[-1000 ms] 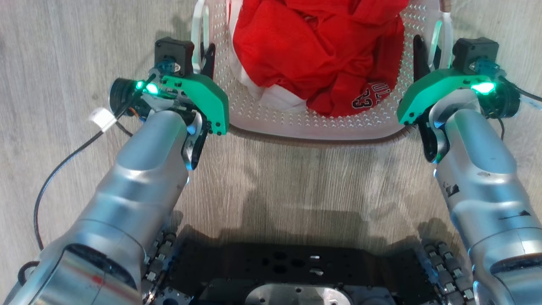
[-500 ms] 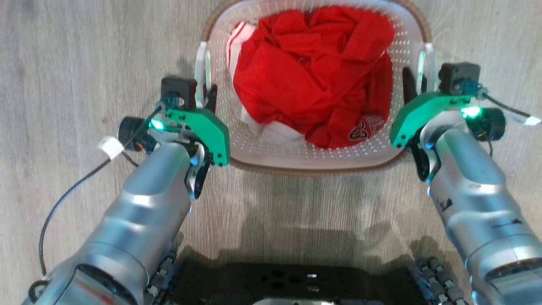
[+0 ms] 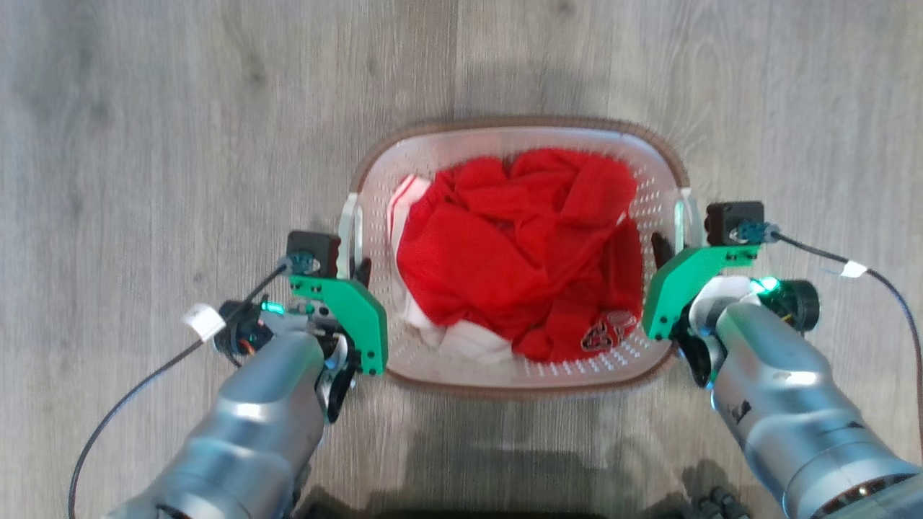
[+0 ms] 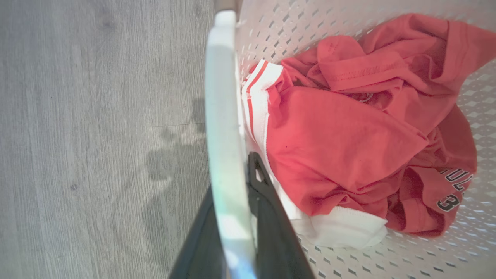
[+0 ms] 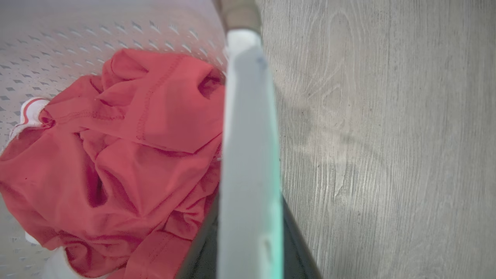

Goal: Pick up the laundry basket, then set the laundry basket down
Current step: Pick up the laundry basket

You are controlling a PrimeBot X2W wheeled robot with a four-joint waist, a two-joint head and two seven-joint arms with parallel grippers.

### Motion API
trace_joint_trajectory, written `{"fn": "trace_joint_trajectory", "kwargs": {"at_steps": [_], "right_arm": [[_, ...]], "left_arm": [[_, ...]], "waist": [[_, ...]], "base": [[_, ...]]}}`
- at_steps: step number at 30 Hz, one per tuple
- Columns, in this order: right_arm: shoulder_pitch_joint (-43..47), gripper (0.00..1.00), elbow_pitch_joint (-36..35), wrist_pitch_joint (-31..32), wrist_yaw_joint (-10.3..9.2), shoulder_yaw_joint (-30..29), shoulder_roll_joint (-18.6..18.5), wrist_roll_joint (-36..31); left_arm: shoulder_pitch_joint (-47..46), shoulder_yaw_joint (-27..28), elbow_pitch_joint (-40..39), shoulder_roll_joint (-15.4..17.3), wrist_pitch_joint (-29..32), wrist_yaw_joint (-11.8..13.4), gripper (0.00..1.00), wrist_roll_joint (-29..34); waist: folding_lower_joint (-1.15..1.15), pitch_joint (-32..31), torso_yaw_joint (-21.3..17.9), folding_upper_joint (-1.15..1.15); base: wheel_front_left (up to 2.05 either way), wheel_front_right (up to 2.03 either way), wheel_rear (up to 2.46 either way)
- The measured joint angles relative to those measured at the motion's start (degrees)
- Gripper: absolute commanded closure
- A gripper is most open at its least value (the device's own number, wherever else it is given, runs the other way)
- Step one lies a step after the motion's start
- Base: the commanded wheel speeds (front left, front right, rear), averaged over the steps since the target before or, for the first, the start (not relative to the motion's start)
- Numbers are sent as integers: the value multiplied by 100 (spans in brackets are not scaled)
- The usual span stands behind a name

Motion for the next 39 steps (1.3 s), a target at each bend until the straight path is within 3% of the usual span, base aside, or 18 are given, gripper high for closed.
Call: {"fn": "trace_joint_trajectory", "kwargs": {"at_steps": [20,39], "right_arm": [[1130,100,169,847,0,1349,24,1525],[1639,100,233,1001,-9,2231,40,2383]], "left_arm": [[1089,-697,300,2,662,-100,100,-712],[1657,-1033,454,8,764,-103,100,-1043]], "waist": [[0,-1769,-180,0],[0,-2979,-255,0]], "base": [[0,0,0],[0,0,0]]}}
